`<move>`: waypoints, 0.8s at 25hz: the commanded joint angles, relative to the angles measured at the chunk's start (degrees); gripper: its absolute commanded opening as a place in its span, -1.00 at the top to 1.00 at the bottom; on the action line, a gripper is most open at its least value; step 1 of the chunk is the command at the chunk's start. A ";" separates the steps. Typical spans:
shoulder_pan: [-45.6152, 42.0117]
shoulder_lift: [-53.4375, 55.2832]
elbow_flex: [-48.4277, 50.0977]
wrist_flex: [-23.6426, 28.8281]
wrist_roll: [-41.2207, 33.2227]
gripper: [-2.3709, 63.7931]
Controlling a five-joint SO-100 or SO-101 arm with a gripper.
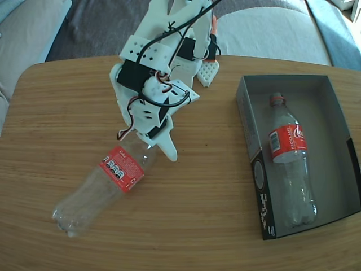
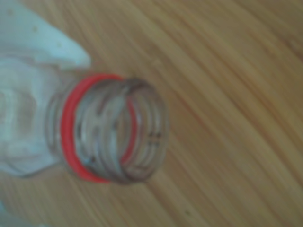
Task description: Grasp the bottles and put them in the box.
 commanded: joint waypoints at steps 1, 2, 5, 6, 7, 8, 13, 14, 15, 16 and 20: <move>-0.62 0.44 -0.26 -0.09 -0.18 -0.47; -0.70 0.44 -0.26 -0.09 -0.18 -0.47; -0.70 0.44 0.00 -0.09 -1.49 -0.47; -0.62 0.44 0.44 -0.09 -2.29 -0.47; -0.53 0.44 0.79 -0.09 -2.81 -0.47; -0.35 0.44 1.14 -0.09 -2.90 -0.47; -0.26 0.44 2.29 -1.41 -2.90 -0.47; -0.44 0.44 2.64 -2.46 -2.99 -0.47; -0.53 0.44 2.81 -3.16 -2.99 -0.47; -0.62 0.44 2.99 -3.52 -2.99 -0.47; -0.70 0.44 3.08 -4.48 -2.99 -0.47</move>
